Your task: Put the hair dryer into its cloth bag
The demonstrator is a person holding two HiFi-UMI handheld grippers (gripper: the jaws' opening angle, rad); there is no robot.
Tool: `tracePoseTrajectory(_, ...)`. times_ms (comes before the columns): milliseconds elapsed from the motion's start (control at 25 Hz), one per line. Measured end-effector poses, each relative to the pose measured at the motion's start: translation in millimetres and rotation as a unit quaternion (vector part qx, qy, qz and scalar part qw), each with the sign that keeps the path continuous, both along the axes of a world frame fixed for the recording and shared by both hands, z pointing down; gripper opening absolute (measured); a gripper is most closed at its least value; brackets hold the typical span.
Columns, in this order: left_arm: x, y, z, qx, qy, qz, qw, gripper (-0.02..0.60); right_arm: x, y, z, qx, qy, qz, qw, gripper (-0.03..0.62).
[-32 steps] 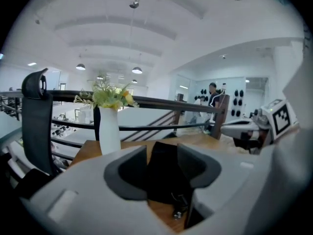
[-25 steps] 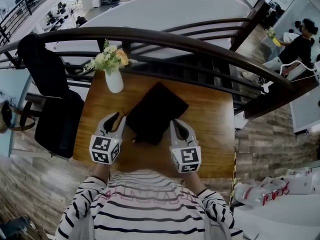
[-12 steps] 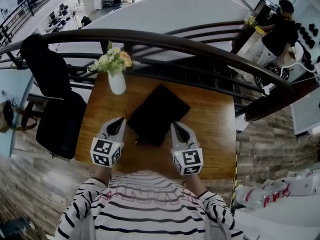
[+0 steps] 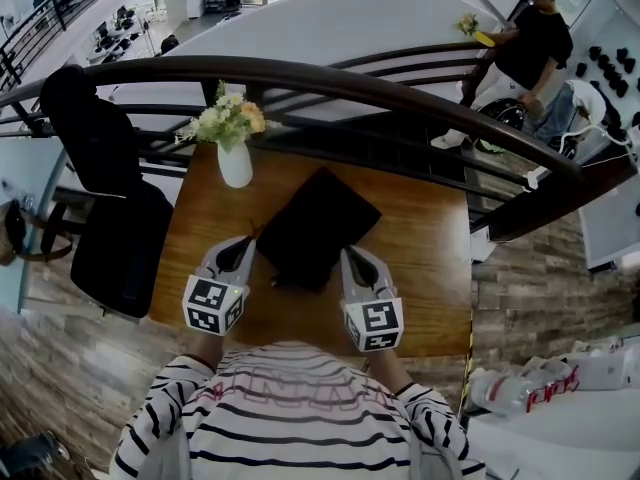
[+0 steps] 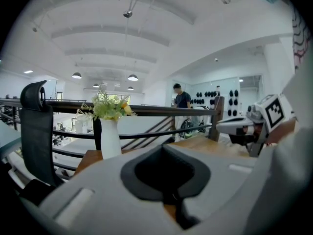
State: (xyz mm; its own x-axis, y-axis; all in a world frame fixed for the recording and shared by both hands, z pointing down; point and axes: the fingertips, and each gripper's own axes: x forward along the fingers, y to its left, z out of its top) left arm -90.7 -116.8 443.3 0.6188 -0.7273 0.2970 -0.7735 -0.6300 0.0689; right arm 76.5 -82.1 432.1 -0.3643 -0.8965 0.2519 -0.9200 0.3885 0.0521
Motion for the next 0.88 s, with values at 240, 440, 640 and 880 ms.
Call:
tracePoseTrajectory(240,4.6,0.2,1.2,0.000,-0.006,0.004,1.0000,0.003,4.6,0.4,1.2,-0.003,0.001,0.005,1.000,-0.002)
tracePoseTrajectory(440,4.5,-1.1,3.0,-0.002,-0.005,0.003,1.0000,0.002,4.1,-1.0,4.0,-0.006,0.004,0.004,1.000,-0.002)
tracePoseTrajectory(640,2.1,-1.3,5.9,-0.004,-0.005,0.001,1.0000,0.002,0.8,-2.5,5.9,-0.008,0.006,0.002,1.000,-0.002)
tracePoseTrajectory(880,2.3,0.8,7.8,-0.005,-0.006,0.001,1.0000,0.002,-0.3,-2.3,7.2,-0.009,0.007,0.002,1.000,-0.002)
